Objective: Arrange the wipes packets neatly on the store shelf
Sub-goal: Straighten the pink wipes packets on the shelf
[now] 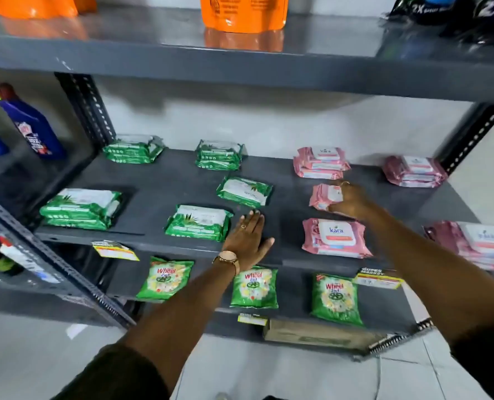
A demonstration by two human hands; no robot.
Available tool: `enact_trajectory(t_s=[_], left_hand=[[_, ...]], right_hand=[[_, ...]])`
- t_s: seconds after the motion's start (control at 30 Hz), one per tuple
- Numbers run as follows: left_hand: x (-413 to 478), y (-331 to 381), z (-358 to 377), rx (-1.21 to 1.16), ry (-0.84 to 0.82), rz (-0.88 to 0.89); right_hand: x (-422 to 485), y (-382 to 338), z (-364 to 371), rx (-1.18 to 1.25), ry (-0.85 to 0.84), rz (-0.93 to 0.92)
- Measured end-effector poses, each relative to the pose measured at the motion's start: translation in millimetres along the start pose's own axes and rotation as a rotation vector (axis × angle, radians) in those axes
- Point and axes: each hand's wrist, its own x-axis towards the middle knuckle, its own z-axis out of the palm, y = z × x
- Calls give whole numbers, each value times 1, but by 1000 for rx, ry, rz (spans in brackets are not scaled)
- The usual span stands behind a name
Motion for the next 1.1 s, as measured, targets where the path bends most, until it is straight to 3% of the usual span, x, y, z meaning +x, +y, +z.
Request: enact_trajectory(t_s=[0.3,0.53,0.67,1.1], left_hand=[[14,-8,3,55,-5,19],[14,-10,9,54,28,36],[14,-8,16,48,90,52],[2,-3,23,59,155,99]], right_hand=[[24,9,-13,-5,-162,122],[13,2,-43,75,-98,-22],[-29,-12,-50,95,-150,-160],[-73,-13,-34,110,-234,-90]])
